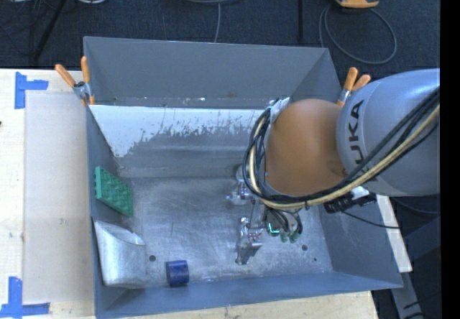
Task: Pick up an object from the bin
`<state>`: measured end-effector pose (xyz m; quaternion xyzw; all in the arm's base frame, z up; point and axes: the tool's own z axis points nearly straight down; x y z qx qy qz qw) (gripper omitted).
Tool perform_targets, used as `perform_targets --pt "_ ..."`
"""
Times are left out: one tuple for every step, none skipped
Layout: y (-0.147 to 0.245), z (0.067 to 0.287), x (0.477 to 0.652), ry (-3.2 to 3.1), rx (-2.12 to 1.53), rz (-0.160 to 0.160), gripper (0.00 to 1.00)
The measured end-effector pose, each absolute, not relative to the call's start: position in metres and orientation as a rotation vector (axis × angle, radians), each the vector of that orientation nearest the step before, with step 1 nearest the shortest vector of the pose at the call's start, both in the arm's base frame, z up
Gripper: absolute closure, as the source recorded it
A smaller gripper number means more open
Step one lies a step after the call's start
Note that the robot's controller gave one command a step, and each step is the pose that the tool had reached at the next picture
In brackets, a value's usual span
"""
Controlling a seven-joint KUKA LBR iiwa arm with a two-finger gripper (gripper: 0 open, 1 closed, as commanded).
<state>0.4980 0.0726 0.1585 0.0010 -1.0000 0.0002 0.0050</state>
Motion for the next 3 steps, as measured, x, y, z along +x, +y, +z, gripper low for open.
perform_targets --pt "0.012 0.07 0.525 -3.136 -0.221 -0.005 0.0" --pt "0.012 0.073 0.526 -3.137 -0.22 -0.004 1.0" --pt "-0.005 0.193 0.546 -3.149 -0.105 0.001 1.0"
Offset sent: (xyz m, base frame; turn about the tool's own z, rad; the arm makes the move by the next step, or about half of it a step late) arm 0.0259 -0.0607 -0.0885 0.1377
